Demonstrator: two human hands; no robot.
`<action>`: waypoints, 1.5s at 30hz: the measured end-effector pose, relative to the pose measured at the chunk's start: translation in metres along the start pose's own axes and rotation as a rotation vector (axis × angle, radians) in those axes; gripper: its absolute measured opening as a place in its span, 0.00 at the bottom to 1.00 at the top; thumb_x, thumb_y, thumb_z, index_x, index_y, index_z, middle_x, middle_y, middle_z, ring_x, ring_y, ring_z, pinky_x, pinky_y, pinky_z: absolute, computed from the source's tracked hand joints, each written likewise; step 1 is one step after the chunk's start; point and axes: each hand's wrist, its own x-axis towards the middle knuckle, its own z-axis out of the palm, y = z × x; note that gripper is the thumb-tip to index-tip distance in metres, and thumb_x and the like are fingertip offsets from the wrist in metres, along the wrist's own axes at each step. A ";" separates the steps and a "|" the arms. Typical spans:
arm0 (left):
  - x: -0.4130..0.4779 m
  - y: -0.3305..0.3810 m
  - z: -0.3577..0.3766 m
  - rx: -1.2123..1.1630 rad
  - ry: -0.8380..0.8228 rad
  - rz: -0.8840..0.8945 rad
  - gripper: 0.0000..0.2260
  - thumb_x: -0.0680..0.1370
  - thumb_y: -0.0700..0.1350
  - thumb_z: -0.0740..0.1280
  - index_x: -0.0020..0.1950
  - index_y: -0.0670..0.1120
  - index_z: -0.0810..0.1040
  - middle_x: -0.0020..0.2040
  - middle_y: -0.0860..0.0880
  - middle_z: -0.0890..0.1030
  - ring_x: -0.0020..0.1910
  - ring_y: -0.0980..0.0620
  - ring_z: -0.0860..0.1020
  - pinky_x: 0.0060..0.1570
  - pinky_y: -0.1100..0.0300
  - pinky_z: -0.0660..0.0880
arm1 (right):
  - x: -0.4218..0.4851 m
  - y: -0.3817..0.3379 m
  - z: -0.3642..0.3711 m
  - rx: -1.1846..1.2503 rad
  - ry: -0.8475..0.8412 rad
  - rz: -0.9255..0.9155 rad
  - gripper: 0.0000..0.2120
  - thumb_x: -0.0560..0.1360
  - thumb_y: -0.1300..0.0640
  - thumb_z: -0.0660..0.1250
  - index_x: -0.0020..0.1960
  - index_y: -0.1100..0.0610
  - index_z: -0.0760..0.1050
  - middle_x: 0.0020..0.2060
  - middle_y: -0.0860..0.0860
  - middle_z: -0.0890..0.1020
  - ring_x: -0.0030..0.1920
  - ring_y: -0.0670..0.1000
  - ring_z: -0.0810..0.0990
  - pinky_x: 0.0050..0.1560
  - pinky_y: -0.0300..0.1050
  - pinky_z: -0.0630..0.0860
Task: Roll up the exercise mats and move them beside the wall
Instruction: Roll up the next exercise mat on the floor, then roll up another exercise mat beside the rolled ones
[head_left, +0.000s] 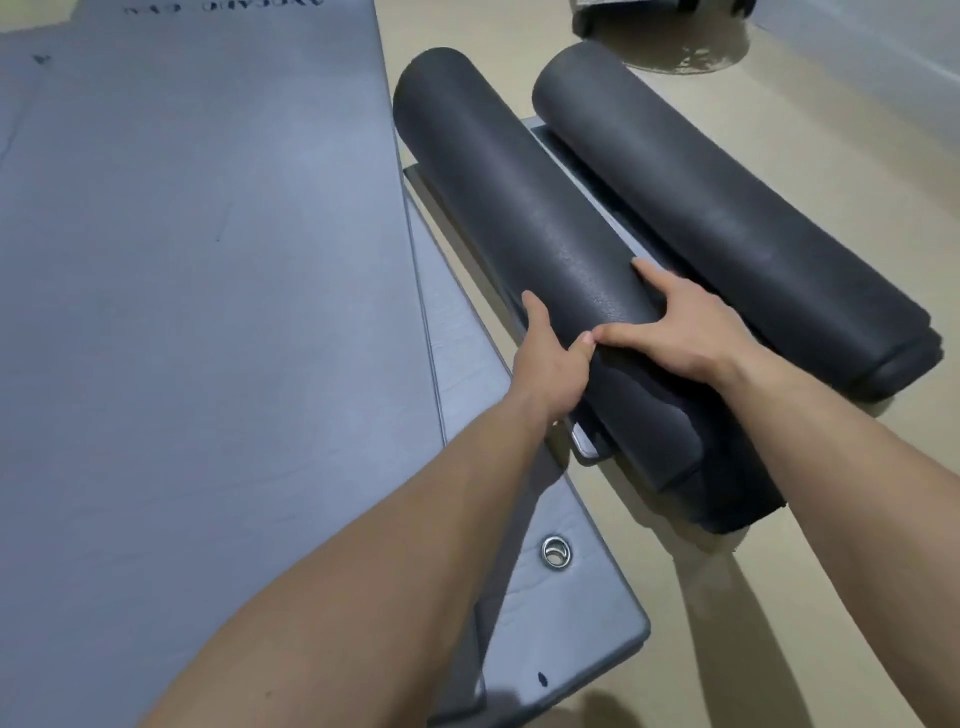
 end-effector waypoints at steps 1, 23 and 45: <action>0.005 0.003 0.005 -0.002 0.003 0.003 0.41 0.85 0.48 0.65 0.84 0.56 0.35 0.83 0.49 0.62 0.76 0.44 0.70 0.73 0.45 0.72 | 0.006 0.002 -0.002 -0.021 0.025 -0.016 0.46 0.69 0.35 0.75 0.82 0.41 0.58 0.79 0.46 0.67 0.77 0.52 0.67 0.71 0.52 0.67; -0.141 -0.059 -0.170 0.558 0.256 -0.039 0.16 0.82 0.51 0.65 0.69 0.49 0.76 0.64 0.51 0.80 0.61 0.48 0.80 0.65 0.49 0.75 | -0.114 -0.103 0.129 -0.547 -0.137 -0.461 0.26 0.81 0.47 0.60 0.77 0.51 0.67 0.72 0.54 0.72 0.66 0.60 0.74 0.62 0.54 0.73; -0.379 -0.238 -0.358 1.490 0.108 -0.171 0.31 0.77 0.57 0.71 0.75 0.56 0.61 0.71 0.49 0.67 0.61 0.43 0.73 0.43 0.51 0.77 | -0.275 -0.126 0.267 -0.817 -0.342 -0.756 0.36 0.75 0.36 0.68 0.75 0.51 0.58 0.66 0.52 0.69 0.61 0.59 0.71 0.45 0.50 0.67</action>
